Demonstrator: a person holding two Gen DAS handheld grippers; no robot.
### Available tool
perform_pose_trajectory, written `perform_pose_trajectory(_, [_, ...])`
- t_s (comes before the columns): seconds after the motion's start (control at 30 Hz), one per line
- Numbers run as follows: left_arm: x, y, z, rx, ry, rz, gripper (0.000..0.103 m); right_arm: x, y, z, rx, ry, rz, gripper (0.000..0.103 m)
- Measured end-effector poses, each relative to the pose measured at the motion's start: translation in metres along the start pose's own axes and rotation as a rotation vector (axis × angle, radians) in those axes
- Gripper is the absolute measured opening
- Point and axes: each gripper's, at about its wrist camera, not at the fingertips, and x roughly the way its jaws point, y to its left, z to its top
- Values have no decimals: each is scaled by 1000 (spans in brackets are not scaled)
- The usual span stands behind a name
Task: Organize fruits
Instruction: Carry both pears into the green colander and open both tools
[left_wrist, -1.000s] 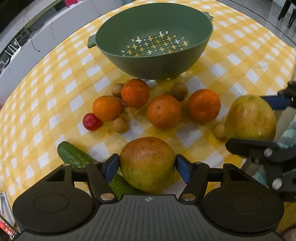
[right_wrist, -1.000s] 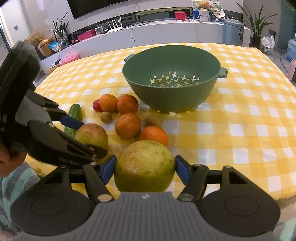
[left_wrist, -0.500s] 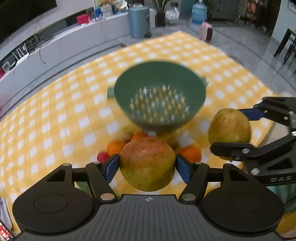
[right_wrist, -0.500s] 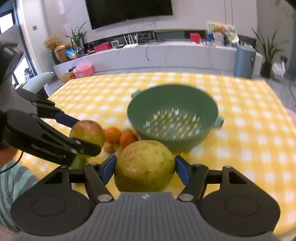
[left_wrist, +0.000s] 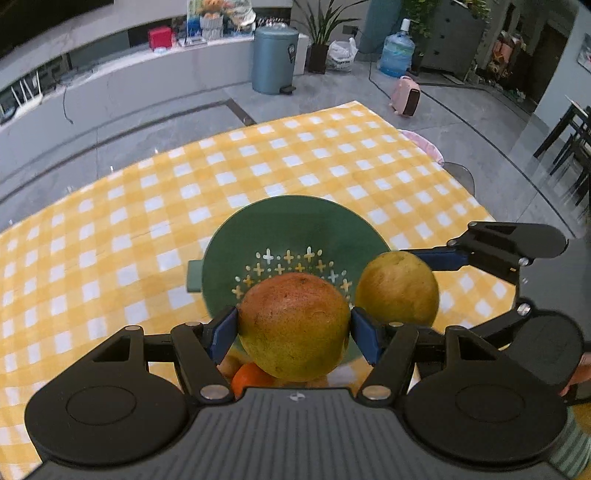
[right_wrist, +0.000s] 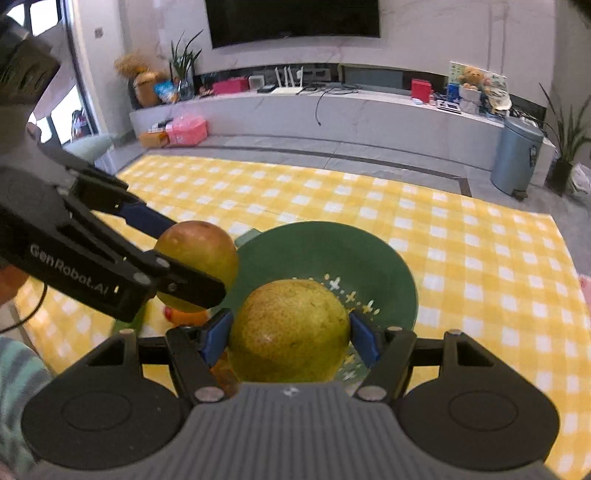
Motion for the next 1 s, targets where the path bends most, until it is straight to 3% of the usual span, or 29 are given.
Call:
perform_pose_trajectory(0.17, [35,10,13,-45,53,-16,76,37,-20,6,15,71,10,66])
perform_pose_trajectory(0.53, [88,13,11,-2,205,-19,76,91,-25,-3,-81,251,30,65])
perform_pose_trajectory(0.87, [105,5,9,65,258,29,76,109,-18,-10,-175,296,35,66])
perform_pose_trajectory(1.0, [108,9,10,47,273,24,76,111,-20,-8,-185,305,48,66])
